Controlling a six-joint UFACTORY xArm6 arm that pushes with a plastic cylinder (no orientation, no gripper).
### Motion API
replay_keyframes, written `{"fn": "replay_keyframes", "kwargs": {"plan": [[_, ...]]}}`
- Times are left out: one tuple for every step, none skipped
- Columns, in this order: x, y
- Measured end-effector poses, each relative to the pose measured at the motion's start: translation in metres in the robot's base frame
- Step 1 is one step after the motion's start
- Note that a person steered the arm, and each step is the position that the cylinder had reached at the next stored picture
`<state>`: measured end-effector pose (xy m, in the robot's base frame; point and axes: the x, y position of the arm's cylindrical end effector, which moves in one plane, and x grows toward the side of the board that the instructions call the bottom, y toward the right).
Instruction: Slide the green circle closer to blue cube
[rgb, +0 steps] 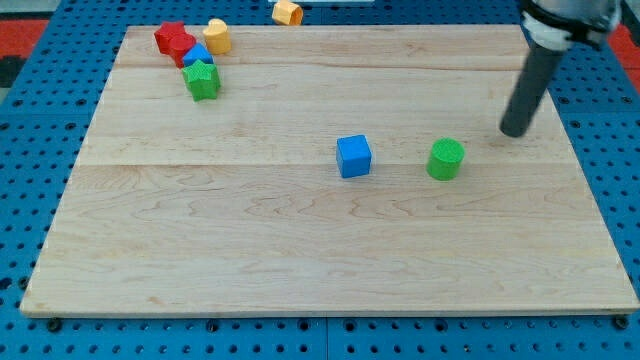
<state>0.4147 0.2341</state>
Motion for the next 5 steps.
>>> {"fn": "replay_keyframes", "kwargs": {"plan": [[0.007, -0.042], [0.017, -0.121], [0.017, -0.148], [0.017, -0.148], [0.016, -0.121]]}}
